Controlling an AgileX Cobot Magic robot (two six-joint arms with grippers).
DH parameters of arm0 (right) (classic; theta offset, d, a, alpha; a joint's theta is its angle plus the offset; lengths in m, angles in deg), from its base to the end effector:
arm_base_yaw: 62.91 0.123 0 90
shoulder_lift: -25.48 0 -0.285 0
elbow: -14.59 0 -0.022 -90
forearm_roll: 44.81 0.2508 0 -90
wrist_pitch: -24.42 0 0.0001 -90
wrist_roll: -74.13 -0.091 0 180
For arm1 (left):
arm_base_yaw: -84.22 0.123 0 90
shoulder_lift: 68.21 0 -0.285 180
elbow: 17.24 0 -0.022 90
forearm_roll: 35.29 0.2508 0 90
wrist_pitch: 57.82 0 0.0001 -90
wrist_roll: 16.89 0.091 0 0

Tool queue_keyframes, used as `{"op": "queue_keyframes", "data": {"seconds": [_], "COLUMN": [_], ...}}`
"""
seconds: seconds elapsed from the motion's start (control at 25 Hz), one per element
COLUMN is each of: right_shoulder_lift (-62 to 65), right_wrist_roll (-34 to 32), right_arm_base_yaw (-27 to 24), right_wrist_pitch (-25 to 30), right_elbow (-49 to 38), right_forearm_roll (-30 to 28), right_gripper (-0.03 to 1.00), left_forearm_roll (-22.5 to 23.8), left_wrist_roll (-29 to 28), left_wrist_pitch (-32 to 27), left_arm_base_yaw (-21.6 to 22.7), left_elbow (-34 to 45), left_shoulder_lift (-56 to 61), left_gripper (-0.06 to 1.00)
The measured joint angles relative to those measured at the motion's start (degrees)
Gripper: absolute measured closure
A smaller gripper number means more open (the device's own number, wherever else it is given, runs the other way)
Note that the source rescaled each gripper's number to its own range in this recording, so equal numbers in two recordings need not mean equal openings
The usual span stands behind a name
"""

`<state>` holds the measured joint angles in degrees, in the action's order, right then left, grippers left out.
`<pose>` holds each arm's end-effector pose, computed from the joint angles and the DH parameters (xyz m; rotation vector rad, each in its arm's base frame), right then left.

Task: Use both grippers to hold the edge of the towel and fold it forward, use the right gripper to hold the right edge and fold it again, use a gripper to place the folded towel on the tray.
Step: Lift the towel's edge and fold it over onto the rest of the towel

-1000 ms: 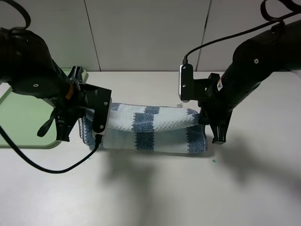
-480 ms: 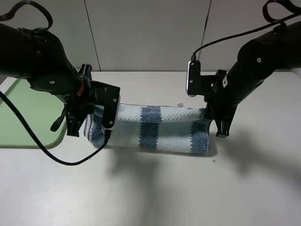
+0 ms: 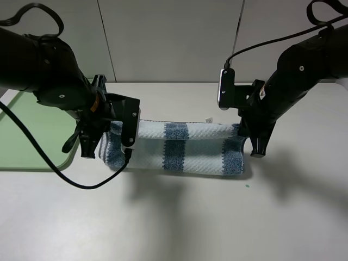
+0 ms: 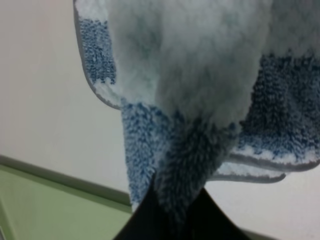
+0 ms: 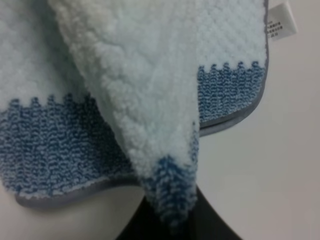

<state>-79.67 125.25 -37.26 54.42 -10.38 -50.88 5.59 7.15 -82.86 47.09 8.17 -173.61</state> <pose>0.2829 0.1305 0.1679 -1.8352 2.1300 -0.2032 0.2729 -0.1749 0.1746 1.9538 1.7910 0.5176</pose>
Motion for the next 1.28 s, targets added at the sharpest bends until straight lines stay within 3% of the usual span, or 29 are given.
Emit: {"op": "queue_keyframes", "data": {"seconds": [0.56, 0.96, 1.12, 1.28], "right_shoulder_lift": [0.0, 0.0, -0.02, -0.02], "right_wrist_roll": [0.0, 0.0, -0.48, -5.39], "right_arm_base_yaw": [0.0, 0.0, 0.0, 0.0], "right_wrist_pitch": [-1.55, -1.55, -2.53, -5.69], "right_elbow": [0.0, 0.0, 0.0, 0.0], "right_forearm_roll": [0.01, -0.29, -0.35, -0.48], "right_gripper": [0.97, 0.96, 0.86, 0.66], "left_forearm_roll": [7.0, 10.59, 14.03, 20.17], "left_wrist_roll": [-9.4, -11.26, -13.82, -20.39], "left_wrist_pitch": [0.06, -0.53, -0.53, -0.53], "left_arm_base_yaw": [0.0, 0.06, 0.06, 0.06], "left_elbow": [0.0, 0.0, 0.0, 0.0], "left_shoulder_lift": [0.0, 0.0, 0.0, 0.0], "left_gripper": [0.92, 0.6, 0.55, 0.54]}}
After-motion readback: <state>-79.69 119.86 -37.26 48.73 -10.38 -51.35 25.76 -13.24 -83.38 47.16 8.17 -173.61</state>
